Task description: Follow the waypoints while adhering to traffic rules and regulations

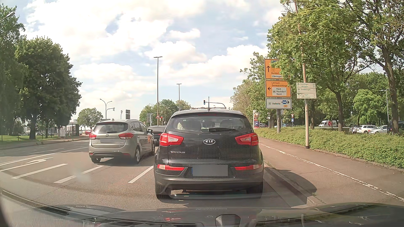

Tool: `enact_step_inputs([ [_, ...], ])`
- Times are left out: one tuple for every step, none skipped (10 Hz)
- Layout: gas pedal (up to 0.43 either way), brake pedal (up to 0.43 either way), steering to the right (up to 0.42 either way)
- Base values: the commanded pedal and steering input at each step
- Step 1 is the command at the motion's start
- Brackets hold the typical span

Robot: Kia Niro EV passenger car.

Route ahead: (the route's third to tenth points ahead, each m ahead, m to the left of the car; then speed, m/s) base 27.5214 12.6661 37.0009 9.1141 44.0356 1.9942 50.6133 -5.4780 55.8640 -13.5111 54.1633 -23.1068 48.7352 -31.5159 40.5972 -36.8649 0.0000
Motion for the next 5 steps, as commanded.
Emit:
enact_step_inputs([
  [0.0,0.232,-0.006],
  [0.0,0.226,-0.006],
  [0.0,0.226,-0.006],
  [0.0,0.226,-0.006],
  [0.0,0.226,-0.006],
])
